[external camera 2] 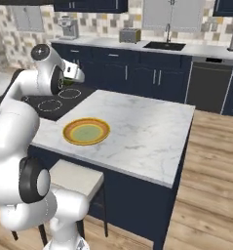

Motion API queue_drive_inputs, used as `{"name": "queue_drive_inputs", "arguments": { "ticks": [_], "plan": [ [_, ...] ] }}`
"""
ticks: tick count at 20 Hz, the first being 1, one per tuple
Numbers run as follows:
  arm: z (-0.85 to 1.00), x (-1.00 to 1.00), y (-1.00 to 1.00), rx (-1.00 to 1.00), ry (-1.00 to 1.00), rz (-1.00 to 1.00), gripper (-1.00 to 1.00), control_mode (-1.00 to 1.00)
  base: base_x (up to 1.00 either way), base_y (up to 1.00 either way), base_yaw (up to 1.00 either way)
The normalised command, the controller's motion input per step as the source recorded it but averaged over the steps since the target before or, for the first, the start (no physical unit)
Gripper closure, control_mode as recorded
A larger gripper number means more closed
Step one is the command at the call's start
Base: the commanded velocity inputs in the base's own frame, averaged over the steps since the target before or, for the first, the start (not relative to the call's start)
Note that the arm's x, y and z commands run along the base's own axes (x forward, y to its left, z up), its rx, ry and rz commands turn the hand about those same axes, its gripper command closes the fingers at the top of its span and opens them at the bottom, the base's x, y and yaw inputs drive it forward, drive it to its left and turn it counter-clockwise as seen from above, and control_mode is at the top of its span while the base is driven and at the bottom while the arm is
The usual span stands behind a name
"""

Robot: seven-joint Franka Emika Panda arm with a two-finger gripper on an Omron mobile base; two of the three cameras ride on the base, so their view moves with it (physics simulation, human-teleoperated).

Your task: Take the cheese, chicken drumstick, and lime from the fridge and place them on the plate on the dining counter to create an appetizer plate.

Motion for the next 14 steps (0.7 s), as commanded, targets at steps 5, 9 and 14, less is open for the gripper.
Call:
{"name": "queue_drive_inputs", "arguments": {
  "ticks": [5,9,14],
  "plan": [
    [0.00,0.00,0.00,0.00,0.00,0.00,1.00,1.00,0.30,0.63,-0.38],
    [0.00,0.00,0.00,0.00,0.00,0.00,1.00,1.00,0.28,0.55,-0.26],
    [-0.14,0.23,0.17,0.00,-0.07,-0.07,1.00,-1.00,0.12,0.15,-0.06]
  ]
}}
